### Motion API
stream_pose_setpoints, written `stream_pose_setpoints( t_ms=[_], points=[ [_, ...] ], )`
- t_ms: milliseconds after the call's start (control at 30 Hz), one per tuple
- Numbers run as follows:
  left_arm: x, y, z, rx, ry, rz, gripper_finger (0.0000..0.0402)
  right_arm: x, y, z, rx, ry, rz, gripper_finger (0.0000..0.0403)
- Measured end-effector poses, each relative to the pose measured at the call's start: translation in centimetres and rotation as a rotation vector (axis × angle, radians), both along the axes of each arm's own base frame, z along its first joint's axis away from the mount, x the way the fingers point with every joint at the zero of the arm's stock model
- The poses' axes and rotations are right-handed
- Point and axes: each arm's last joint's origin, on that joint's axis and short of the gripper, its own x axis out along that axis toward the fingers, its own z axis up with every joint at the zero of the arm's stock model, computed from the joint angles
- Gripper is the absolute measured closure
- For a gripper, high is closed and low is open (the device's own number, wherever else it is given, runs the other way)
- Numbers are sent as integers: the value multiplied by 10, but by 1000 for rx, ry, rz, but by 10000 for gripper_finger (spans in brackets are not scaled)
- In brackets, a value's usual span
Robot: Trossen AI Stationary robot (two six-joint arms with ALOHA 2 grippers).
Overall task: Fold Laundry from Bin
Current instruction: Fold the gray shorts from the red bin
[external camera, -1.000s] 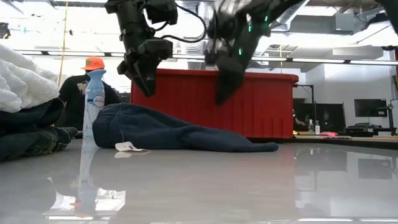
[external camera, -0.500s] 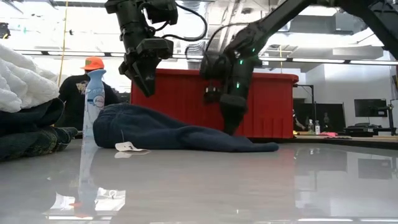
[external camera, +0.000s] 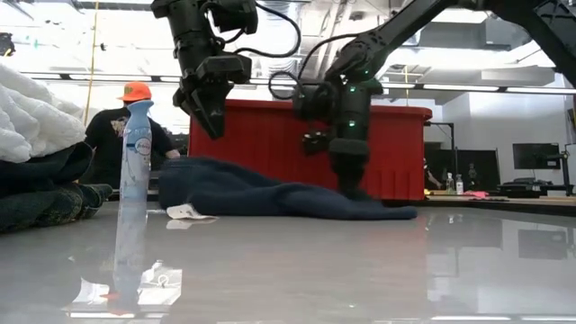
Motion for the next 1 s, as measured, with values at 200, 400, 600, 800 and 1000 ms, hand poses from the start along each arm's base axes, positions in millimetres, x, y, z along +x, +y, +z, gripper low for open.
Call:
stream_pose_setpoints(
  t_ms=[200,400,600,800,1000],
  points=[
    [0,0,0,45,17,-15,285,-23,12,42,-8,49,-37,380],
    [0,0,0,50,21,-28,285,-53,59,91,106,116,-100,380],
    [2,-1,1,41,-14,1,285,-62,122,104,112,191,-54,380],
    [18,-18,-9,-15,-192,-55,285,-59,178,96,-31,183,51,380],
    [21,-40,-44,-51,-339,-122,285,-69,222,97,-146,152,127,380]
  ],
)
